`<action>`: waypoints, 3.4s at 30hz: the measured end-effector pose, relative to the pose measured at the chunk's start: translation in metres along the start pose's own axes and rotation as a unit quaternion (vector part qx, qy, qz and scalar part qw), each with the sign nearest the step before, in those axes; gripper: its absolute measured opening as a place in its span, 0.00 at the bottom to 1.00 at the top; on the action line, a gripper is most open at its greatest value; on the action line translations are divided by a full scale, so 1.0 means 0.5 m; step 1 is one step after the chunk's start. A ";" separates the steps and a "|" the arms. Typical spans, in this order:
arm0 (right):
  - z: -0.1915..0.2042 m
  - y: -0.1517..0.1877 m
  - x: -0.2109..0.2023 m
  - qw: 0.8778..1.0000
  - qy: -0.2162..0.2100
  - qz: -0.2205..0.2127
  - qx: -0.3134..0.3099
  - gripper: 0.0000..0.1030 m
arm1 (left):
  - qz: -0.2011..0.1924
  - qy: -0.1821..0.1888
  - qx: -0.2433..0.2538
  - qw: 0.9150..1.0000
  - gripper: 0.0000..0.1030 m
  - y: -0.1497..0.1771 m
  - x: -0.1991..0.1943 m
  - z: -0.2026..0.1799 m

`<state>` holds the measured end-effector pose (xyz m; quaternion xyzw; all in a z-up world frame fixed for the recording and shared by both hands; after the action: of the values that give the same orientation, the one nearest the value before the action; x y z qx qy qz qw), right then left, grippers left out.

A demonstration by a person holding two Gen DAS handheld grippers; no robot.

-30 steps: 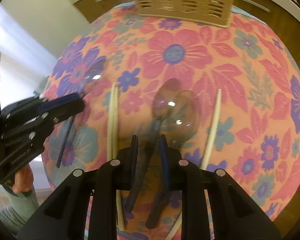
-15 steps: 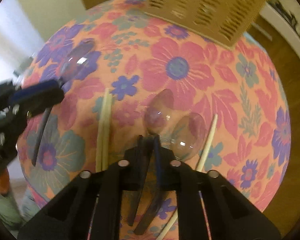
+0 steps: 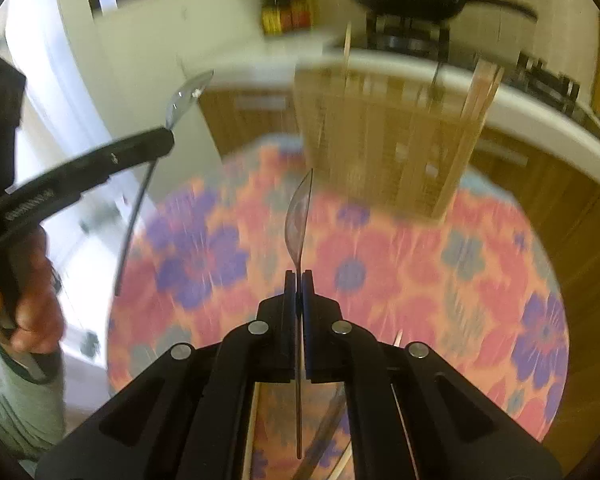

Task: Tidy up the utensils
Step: 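Carry both clear spoons over the caddy and open both tools to drop them, then grasp a clear spoon with the right tool while the left tool grasps a chopstick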

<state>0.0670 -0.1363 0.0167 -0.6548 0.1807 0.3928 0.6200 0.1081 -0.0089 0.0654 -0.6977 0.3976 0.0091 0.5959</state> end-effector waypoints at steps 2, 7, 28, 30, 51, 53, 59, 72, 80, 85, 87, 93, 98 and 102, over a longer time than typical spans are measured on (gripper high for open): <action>-0.016 -0.041 -0.026 0.999 -0.004 -0.036 0.008 0.01 | -0.021 0.004 0.008 1.000 0.10 -0.043 0.000 -0.012; -0.051 -0.141 -0.078 0.994 0.000 -0.111 0.022 0.01 | -0.070 0.011 0.033 0.997 0.10 -0.133 0.008 -0.047; -0.273 -0.343 -0.027 0.924 0.119 -0.322 0.171 0.01 | -0.178 0.042 0.037 0.982 0.10 -0.260 0.244 -0.079; -0.281 -0.341 -0.016 0.922 0.133 -0.324 0.166 0.01 | -0.181 0.032 0.040 0.982 0.10 -0.254 0.263 -0.082; -0.278 -0.280 0.008 0.945 0.108 -0.275 0.137 0.02 | -0.158 0.018 0.014 0.987 0.37 -0.193 0.251 -0.037; -0.274 -0.274 0.010 0.952 0.104 -0.256 0.135 0.09 | -0.158 0.023 0.012 0.987 0.49 -0.189 0.229 -0.036; -0.256 -0.252 -0.031 0.961 0.086 -0.231 0.127 0.42 | -0.153 0.037 0.017 0.987 0.56 -0.166 0.147 -0.047; -0.159 -0.107 -0.118 0.979 0.110 -0.147 0.089 0.42 | -0.053 0.043 -0.020 0.998 0.59 -0.016 0.057 -0.045; -0.131 0.033 -0.075 0.988 0.091 -0.065 0.108 0.42 | 0.037 -0.001 0.000 0.999 0.59 0.112 0.052 -0.045; -0.124 0.111 -0.035 0.989 0.063 -0.021 0.135 0.40 | 0.081 0.009 -0.013 0.997 0.57 0.197 0.056 -0.028; -0.118 0.133 -0.019 0.989 0.056 -0.005 0.137 0.35 | 0.102 0.009 -0.024 0.994 0.57 0.226 0.062 -0.023; -0.063 0.202 0.038 0.989 0.028 0.059 0.130 0.22 | 0.177 -0.007 -0.025 0.984 0.55 0.315 0.087 -0.038; -0.042 0.243 0.063 0.987 0.022 0.084 0.137 0.16 | 0.201 -0.024 -0.010 0.979 0.54 0.348 0.099 -0.056; -0.052 0.252 0.066 0.985 0.019 0.084 0.147 0.14 | 0.209 -0.051 0.018 0.976 0.54 0.359 0.107 -0.078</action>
<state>0.0043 -0.1734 -0.0941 -0.5461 0.3029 0.4001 0.6708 0.0251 -0.0660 -0.0973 -0.5869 0.5037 0.1624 0.6127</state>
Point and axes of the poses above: each gripper's, at about its wrist camera, not at the fingertips, and x roughly the way its jaws point, z to its left, y to its underside, the point moved 5 cm from there along x, roughly the way its jaws point, and after that the axes turned 6 degrees about y, right-handed, at the moved point
